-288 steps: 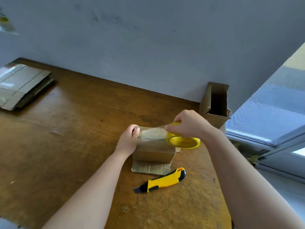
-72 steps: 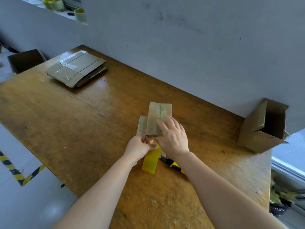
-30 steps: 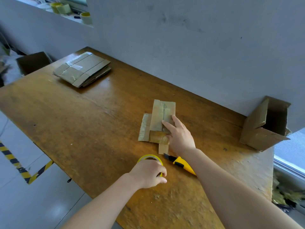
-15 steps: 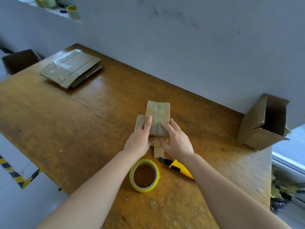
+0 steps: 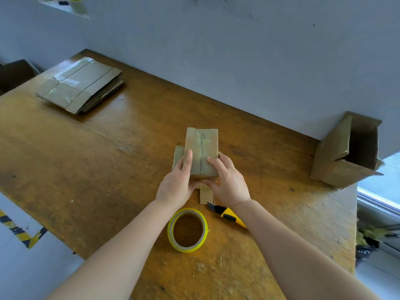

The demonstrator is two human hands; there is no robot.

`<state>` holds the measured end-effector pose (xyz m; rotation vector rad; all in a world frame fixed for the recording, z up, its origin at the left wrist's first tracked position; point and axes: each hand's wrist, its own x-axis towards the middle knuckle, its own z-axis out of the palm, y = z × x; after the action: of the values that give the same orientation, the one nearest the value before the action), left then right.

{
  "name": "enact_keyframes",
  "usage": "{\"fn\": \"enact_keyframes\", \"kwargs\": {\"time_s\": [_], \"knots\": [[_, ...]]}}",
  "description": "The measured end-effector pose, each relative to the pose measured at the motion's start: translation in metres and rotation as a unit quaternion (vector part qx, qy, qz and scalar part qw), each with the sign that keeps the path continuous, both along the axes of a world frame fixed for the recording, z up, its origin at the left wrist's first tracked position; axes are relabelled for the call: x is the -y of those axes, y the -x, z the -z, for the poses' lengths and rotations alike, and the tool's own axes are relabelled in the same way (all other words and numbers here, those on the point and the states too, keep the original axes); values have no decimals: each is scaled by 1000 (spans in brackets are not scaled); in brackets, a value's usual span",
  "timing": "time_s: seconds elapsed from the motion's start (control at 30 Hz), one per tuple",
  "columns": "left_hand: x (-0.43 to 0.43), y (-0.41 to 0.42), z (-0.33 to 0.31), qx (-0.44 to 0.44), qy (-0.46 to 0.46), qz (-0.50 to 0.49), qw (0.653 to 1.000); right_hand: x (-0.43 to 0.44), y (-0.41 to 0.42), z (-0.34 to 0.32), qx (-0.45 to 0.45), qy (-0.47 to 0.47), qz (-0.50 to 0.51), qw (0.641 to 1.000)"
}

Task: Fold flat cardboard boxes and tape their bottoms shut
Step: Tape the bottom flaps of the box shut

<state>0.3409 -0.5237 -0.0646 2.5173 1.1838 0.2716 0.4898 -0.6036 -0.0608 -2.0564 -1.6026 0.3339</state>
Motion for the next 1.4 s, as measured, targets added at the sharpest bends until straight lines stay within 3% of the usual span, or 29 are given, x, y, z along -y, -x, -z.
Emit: {"fn": "enact_keyframes", "kwargs": {"time_s": [0.17, 0.27, 0.37, 0.47, 0.57, 0.6, 0.67, 0.8, 0.93, 1.0, 1.07, 1.17, 1.27, 1.33, 1.4], "knots": [[1, -1, -1, 17, 11, -18, 1000, 3, 2, 4, -13, 34, 2, 999], [-2, 0, -7, 64, 47, -36, 996, 5, -1, -1, -163, 65, 103, 979], [-6, -2, -16, 159, 100, -78, 979, -1, -8, -9, -315, 82, 222, 919], [-10, -5, -22, 269, 178, -114, 940, -4, -12, -20, -428, 158, 271, 847], [-11, -3, -23, 364, 304, -143, 869, -3, -12, -34, -626, 111, 294, 714], [-11, -2, -22, 391, 346, -151, 839, -3, -13, -38, -642, 76, 293, 705], [-11, 2, -19, 409, 410, -156, 800, -4, -16, -44, -617, 6, 294, 730], [-6, 0, -24, 336, 489, -168, 787, -8, -14, -61, -515, -61, 295, 803], [1, -10, -31, 286, 456, -167, 826, -5, 0, -70, -249, -74, 258, 931], [3, -13, -33, 275, 430, -167, 844, -1, 8, -72, -142, -66, 233, 960], [6, -14, -39, 279, 434, -167, 840, 1, 16, -71, -71, -43, 193, 978], [6, -13, -49, 270, 462, -162, 829, 3, 24, -69, -69, -4, 122, 990], [5, -11, -55, 262, 486, -146, 821, 6, 31, -68, -191, 12, 49, 980], [5, -10, -56, 273, 481, -161, 818, 4, 34, -69, -285, -2, 81, 955], [1, -8, -54, 269, 444, -187, 834, -1, 33, -69, -306, -37, 149, 940]]}}
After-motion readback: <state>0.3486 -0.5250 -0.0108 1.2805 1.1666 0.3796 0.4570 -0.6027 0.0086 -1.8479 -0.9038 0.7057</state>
